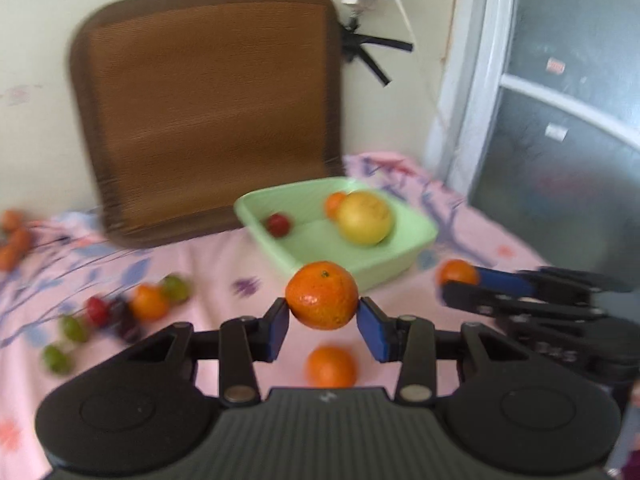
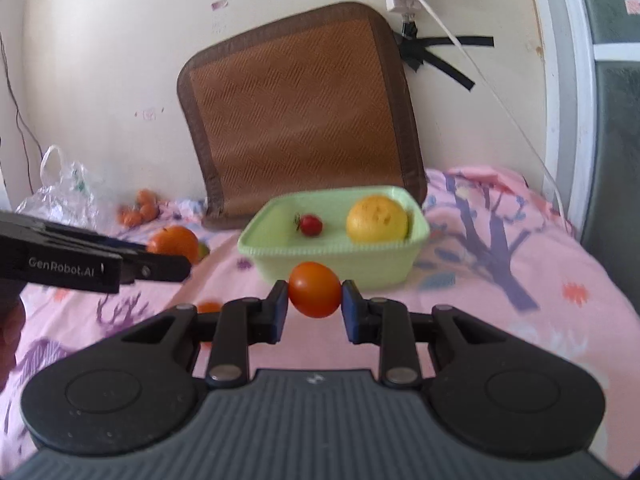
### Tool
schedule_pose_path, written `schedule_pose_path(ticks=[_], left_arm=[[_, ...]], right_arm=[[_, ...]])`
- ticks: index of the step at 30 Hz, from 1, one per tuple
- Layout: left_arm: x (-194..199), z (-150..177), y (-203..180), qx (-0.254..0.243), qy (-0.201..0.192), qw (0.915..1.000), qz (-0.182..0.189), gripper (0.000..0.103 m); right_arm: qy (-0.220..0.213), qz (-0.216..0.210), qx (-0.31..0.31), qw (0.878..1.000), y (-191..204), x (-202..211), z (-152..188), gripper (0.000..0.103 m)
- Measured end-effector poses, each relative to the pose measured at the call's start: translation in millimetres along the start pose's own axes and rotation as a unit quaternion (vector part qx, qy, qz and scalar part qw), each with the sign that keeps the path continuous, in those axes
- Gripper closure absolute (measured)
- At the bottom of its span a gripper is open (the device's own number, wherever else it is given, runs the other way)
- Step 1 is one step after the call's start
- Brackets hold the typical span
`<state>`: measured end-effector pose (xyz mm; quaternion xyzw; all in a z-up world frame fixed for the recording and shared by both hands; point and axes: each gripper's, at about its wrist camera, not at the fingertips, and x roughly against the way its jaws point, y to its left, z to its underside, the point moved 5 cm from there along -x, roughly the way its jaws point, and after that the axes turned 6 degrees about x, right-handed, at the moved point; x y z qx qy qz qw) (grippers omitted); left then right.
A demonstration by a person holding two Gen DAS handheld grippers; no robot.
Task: Organize fruits
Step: 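Lower both held fruits into the green basket and open both tools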
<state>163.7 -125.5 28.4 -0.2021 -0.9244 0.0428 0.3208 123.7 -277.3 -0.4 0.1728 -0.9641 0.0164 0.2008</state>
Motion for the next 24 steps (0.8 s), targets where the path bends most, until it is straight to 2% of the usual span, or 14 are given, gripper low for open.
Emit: schedule_pose_path(ticks=[5,11,14,18,21,22,24], left_arm=[[-45.2,-24.7,-5.7,-0.002,0.004,0.9997,0.023,0.065],[-87.9,-30.3,-1.4,-0.006,0.026,0.9996,0.007,0.064],[-90.7,-27.5,1.4,-0.001,0.023,0.9997,0.009,0.056],[-61.2,-22.1,9.2,0.015,-0.008,0.9996,0.024,0.056],[-8.9,-7.4,37.2,0.05,-0.044,0.9973,0.031,0.052],[9.3,-1.4,51.6,0.058,-0.051,0.9967,0.025,0.051],[41.4,12.8,85.1,0.066,-0.059,0.996,-0.013,0.046]], right_arm=[[-0.006,0.007,-0.019,1.0,-19.0,-39.1,-21.8,0.072],[-0.001,0.039,-0.012,0.999,-30.2,-69.9,-20.3,0.07],[-0.005,0.042,-0.012,0.999,-34.1,-71.4,-14.5,0.07],[-0.022,0.04,-0.021,0.999,-39.3,-63.6,-14.2,0.07],[-0.048,0.034,-0.043,0.997,-39.5,-47.3,-20.0,0.07],[-0.056,0.025,-0.048,0.997,-36.8,-40.4,-22.5,0.07],[-0.063,-0.002,-0.053,0.997,-26.7,-28.6,-25.6,0.07]])
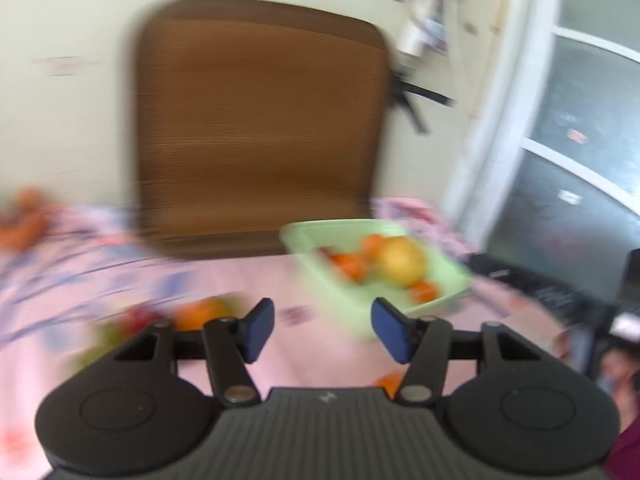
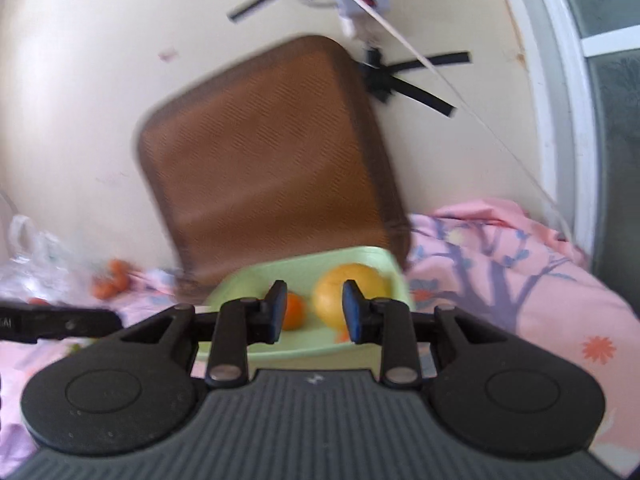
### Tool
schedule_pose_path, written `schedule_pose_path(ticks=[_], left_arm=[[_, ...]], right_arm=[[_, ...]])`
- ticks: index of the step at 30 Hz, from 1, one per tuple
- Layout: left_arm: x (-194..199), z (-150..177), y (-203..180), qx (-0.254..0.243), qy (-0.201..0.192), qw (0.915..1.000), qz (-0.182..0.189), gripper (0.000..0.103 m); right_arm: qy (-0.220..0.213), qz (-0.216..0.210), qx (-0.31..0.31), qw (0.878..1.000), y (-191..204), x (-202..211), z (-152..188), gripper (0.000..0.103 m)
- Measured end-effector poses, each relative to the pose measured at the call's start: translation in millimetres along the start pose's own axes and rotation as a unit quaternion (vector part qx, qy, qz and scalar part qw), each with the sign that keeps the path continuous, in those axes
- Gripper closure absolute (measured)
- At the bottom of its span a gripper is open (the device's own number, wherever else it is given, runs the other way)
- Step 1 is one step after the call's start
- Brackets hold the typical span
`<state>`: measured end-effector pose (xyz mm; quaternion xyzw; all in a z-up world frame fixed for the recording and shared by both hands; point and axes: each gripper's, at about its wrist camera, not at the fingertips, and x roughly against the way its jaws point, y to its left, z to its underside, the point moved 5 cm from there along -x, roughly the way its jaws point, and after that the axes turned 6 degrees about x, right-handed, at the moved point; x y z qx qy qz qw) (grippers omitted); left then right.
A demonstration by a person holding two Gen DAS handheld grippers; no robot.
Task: Organize fruits
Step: 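Lower both held fruits into the green basket and open both tools, then grasp a green cherry tomato with left tool while right tool grasps a dark purple tomato, then carry both tomatoes into the basket and open both tools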
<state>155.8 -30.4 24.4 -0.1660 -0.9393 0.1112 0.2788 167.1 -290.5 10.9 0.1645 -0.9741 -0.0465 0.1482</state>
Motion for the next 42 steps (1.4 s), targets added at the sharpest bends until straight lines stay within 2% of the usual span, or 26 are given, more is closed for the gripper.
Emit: schedule_pose_path(ticks=[3,5,8,11,13,14,15,17,18,21,23,27,30,33,37,42], left_arm=[[33.8,11.8,61.1,0.007,-0.006,0.996,-0.089,0.046],[38.4,16.4,90.1,0.03,0.004,0.9926,-0.117,0.046],[28.6,19.0,107.0,0.022,0.003,0.9907,-0.134,0.046],[13.3,20.2,109.3,0.018,0.011,0.9928,-0.118,0.046],[4.9,19.5,110.1,0.011,0.017,0.9935,-0.112,0.047],[0.7,19.1,111.2,0.009,0.021,0.9931,-0.115,0.05],[-4.1,20.9,111.7,0.013,0.026,0.9929,-0.116,0.058],[-10.7,21.8,115.8,0.031,0.041,0.9937,-0.1,0.068],[-10.9,22.0,118.0,0.036,0.036,0.9939,-0.098,0.073],[-9.5,24.8,118.3,0.045,0.036,0.9949,-0.083,0.075],[-4.6,28.2,114.3,0.044,0.037,0.9954,-0.076,0.075],[18.3,40.4,94.3,0.057,0.04,0.9964,-0.047,0.075],[39.4,52.5,66.3,0.061,0.036,0.9973,-0.016,0.075],[53.4,68.0,28.1,0.044,0.04,0.998,0.019,0.075],[47.0,84.3,-18.7,0.01,0.059,0.9968,0.054,0.075],[26.1,99.3,-59.3,-0.032,0.071,0.9956,0.053,0.074]], right_arm=[[0.025,-0.056,0.011,0.998,32.7,5.0,1.8,0.07],[0.05,-0.087,0.032,0.994,63.8,-1.8,6.1,0.07],[0.084,-0.124,0.063,0.987,114.8,-25.2,15.2,0.07],[0.113,-0.144,0.078,0.98,153.4,-55.5,24.8,0.07],[0.137,-0.155,0.065,0.976,169.0,-77.5,28.1,0.07],[0.147,-0.159,0.058,0.975,173.8,-87.4,30.1,0.07],[0.156,-0.156,0.053,0.974,178.3,-95.4,33.4,0.07],[0.172,-0.145,0.051,0.973,182.6,-109.4,39.1,0.07],[0.179,-0.144,0.047,0.972,183.6,-114.7,41.9,0.07],[0.192,-0.143,0.038,0.97,186.2,-126.3,49.8,0.07],[0.197,-0.141,0.043,0.969,188.2,-126.8,51.5,0.074],[0.172,-0.139,0.052,0.974,183.1,-95.0,47.5,0.075],[0.145,-0.127,0.06,0.979,168.0,-46.5,51.7,0.075],[0.129,-0.103,0.06,0.984,146.1,7.9,64.1,0.075],[0.12,-0.038,0.07,0.99,114.7,59.3,79.5,0.075],[0.123,0.008,0.068,0.99,82.9,71.2,87.7,0.072]])
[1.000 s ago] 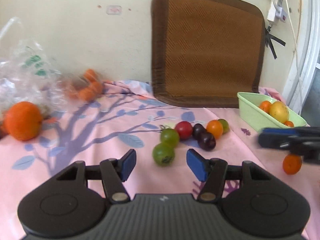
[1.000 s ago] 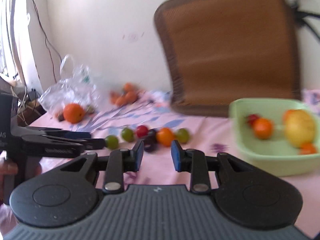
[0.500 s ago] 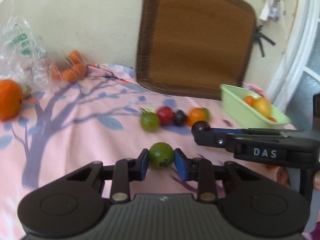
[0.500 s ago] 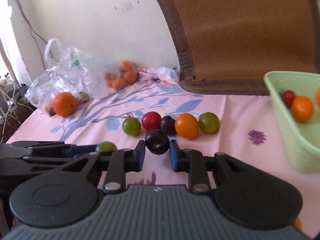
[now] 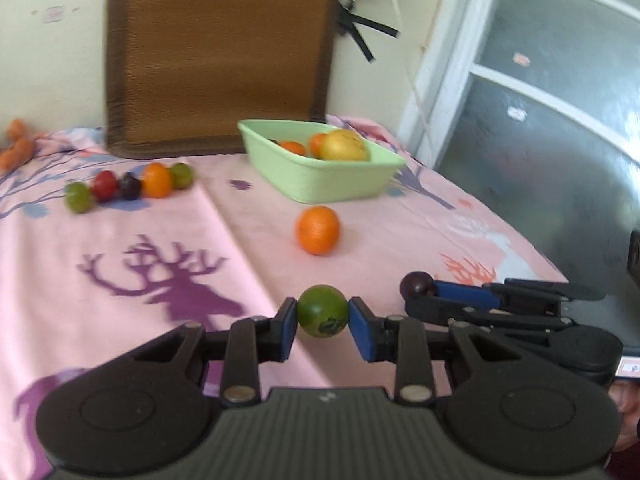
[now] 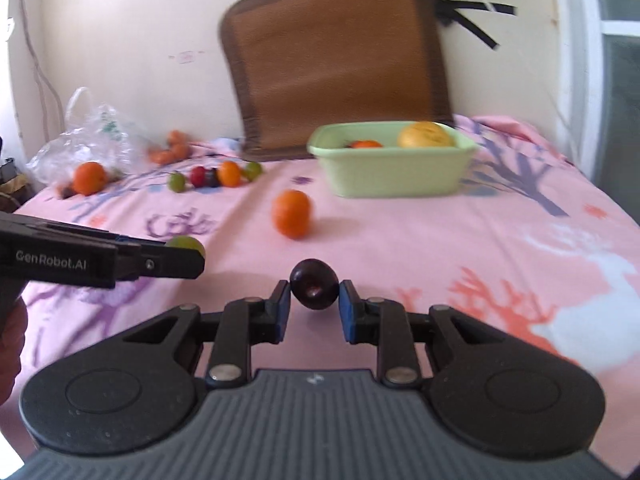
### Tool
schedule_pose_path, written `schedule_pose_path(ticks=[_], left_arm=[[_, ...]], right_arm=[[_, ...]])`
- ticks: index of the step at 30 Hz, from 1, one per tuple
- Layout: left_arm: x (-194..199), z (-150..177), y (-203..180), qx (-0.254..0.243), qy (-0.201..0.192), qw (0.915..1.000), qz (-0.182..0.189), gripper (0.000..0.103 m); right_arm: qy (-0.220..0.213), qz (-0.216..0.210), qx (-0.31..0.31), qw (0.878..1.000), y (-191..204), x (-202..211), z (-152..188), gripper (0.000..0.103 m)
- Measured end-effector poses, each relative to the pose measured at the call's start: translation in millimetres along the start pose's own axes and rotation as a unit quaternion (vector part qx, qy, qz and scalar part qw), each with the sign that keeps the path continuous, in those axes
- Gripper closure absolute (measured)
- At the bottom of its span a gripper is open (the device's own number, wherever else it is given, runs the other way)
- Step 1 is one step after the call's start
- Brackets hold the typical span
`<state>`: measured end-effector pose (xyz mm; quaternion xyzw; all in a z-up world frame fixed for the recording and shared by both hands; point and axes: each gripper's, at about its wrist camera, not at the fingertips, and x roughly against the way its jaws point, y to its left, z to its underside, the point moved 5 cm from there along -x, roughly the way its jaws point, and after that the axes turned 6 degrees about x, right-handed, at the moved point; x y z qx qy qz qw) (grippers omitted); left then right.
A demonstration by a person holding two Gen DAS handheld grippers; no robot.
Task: Organize fruits
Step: 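Carry both tomatoes into the basket and open both tools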
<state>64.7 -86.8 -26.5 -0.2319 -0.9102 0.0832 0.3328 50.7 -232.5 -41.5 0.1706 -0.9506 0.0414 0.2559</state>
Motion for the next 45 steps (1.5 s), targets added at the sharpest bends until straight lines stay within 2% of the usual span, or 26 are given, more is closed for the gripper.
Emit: schedule_pose_path(ticks=[6,10,12,15,19,23,29,30,33,38,42,45], left_arm=[[-10.1,10.6,-16.7,-0.041,0.003,0.9984,-0.04,0.071],[-12.4,0.8,-16.7,-0.027,0.007,0.9992,-0.03,0.075],[-14.0,-16.3,-18.2,-0.025,-0.006,0.9995,-0.02,0.075],[-25.2,-55.8,-21.8,-0.025,-0.025,0.9994,-0.006,0.075],[-58.0,-111.3,-19.1,-0.011,-0.045,0.9989,0.01,0.075],[-106.2,-143.1,-7.2,0.022,-0.026,0.9991,0.025,0.075],[-141.9,-146.9,0.7,0.024,-0.005,0.9997,0.004,0.073],[-142.9,-146.0,1.9,0.025,-0.007,0.9996,0.006,0.07],[-142.8,-142.5,3.6,0.026,-0.014,0.9996,-0.001,0.057],[-123.9,-142.1,6.7,0.035,-0.033,0.9988,-0.007,0.057],[-78.3,-138.8,22.2,0.044,-0.068,0.9966,-0.016,0.055],[-34.5,-127.1,53.8,0.048,-0.086,0.9936,-0.056,0.054]], right_arm=[[0.001,-0.017,-0.004,1.0,-7.6,-5.2,5.5,0.071],[0.002,-0.023,0.013,1.0,-6.6,-5.3,5.2,0.073],[-0.007,-0.03,0.009,0.999,-12.5,-6.5,-1.7,0.073],[-0.043,-0.034,-0.009,0.998,-31.1,-9.6,-29.6,0.073],[-0.095,-0.004,0.001,0.995,-57.1,-29.5,-74.3,0.072],[-0.078,0.03,0.019,0.996,-74.8,-70.9,-90.7,0.072],[-0.062,0.024,0.004,0.998,-87.4,-94.8,-86.4,0.071],[-0.059,0.025,0.004,0.998,-88.2,-96.4,-85.3,0.071],[-0.062,0.033,0.01,0.997,-86.8,-97.7,-85.5,0.07],[-0.067,0.035,0.01,0.997,-87.3,-97.9,-84.8,0.07],[-0.075,0.037,-0.001,0.997,-87.3,-93.0,-85.5,0.07],[-0.089,0.044,-0.009,0.995,-85.1,-79.6,-89.4,0.07]])
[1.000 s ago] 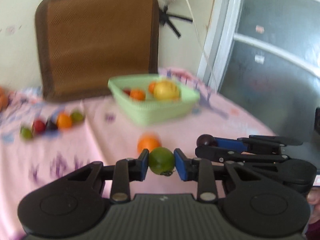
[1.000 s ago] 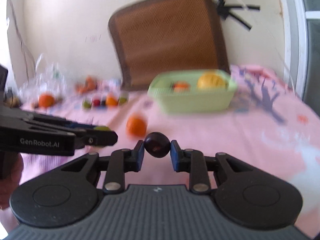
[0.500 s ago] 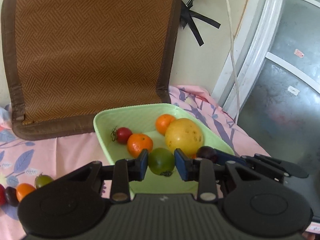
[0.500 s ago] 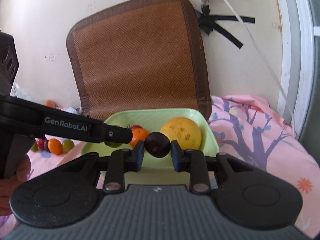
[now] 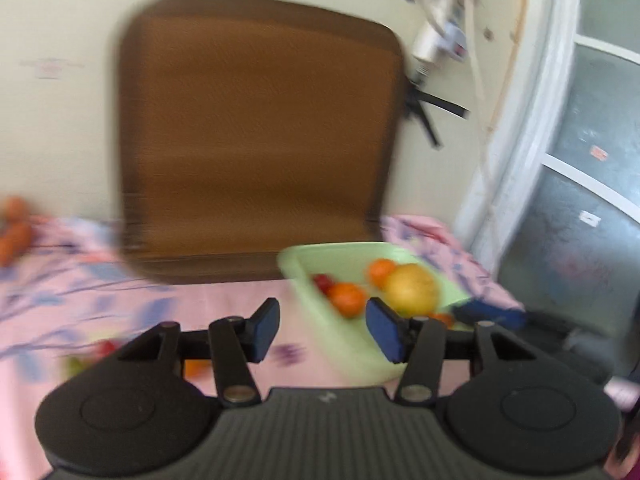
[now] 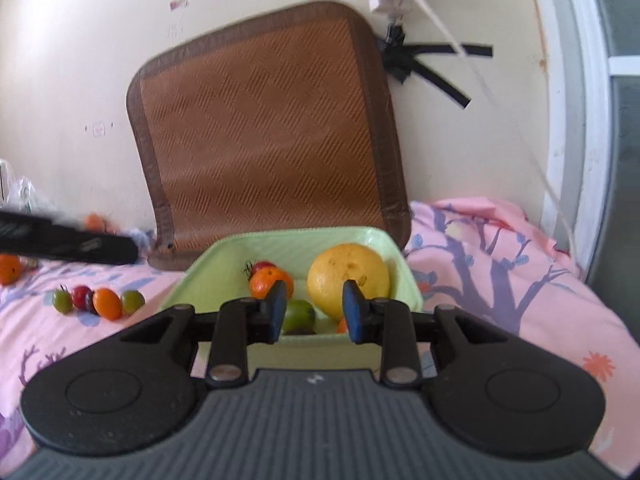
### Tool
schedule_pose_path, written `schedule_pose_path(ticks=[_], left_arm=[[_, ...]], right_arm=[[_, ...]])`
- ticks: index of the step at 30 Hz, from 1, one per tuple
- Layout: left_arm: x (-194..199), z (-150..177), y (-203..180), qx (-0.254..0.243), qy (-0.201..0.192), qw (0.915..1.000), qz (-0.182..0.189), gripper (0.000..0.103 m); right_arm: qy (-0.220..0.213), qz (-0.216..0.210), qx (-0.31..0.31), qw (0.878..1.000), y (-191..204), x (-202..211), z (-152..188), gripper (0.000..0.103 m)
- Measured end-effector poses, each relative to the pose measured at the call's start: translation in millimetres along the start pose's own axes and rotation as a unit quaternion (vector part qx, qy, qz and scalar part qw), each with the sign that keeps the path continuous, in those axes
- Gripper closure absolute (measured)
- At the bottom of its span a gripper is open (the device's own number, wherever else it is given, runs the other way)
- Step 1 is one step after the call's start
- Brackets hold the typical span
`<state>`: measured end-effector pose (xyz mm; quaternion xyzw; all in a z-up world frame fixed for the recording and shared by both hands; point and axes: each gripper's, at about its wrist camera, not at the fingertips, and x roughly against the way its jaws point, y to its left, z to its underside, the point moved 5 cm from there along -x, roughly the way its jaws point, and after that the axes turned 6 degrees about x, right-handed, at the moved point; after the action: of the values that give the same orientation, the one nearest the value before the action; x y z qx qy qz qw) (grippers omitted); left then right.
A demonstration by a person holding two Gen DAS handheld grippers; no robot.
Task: Organize fruits
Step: 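Carry both tomatoes into the basket and open both tools, then grasp another green cherry tomato with left tool while right tool grasps a tangerine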
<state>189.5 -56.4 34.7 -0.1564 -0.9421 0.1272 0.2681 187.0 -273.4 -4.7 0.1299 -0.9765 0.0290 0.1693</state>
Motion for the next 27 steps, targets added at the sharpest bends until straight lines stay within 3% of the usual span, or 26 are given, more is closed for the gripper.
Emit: schedule_pose_path(ticks=[4,6,8,14,19,22,23,25,27], left_arm=[[45.8,11.2,68.1,0.011,-0.01,0.9964,-0.084,0.054],[59.2,17.8,102.4,0.034,-0.004,0.9926,-0.117,0.054],[65.1,21.9,125.9,0.047,0.001,0.9899,-0.134,0.054],[34.1,25.8,136.3,0.007,0.026,0.9931,-0.114,0.051],[-3.2,25.2,134.8,-0.011,0.051,0.9929,-0.107,0.051],[-12.2,23.3,135.6,-0.011,0.055,0.9929,-0.105,0.058],[-14.8,24.5,136.3,-0.008,0.062,0.993,-0.1,0.075],[-14.3,25.8,135.5,-0.005,0.062,0.9935,-0.095,0.075],[-6.3,30.0,131.2,0.001,0.06,0.9944,-0.088,0.075]], right_arm=[[-0.02,-0.011,-0.008,1.0,8.2,26.1,-6.3,0.069],[-0.026,-0.02,-0.01,0.999,18.0,38.3,-5.0,0.055],[-0.026,-0.029,-0.007,0.999,31.8,47.8,0.2,0.052],[0.021,-0.063,0.013,0.998,78.9,49.2,25.1,0.051],[0.053,-0.054,0.032,0.997,95.0,31.5,34.2,0.051],[0.082,-0.054,0.026,0.995,94.3,20.1,39.6,0.052],[0.093,-0.055,0.025,0.994,94.1,16.3,40.7,0.052],[0.108,-0.068,0.026,0.991,97.4,11.3,42.6,0.068],[0.106,-0.068,0.037,0.991,103.4,13.0,43.4,0.069]])
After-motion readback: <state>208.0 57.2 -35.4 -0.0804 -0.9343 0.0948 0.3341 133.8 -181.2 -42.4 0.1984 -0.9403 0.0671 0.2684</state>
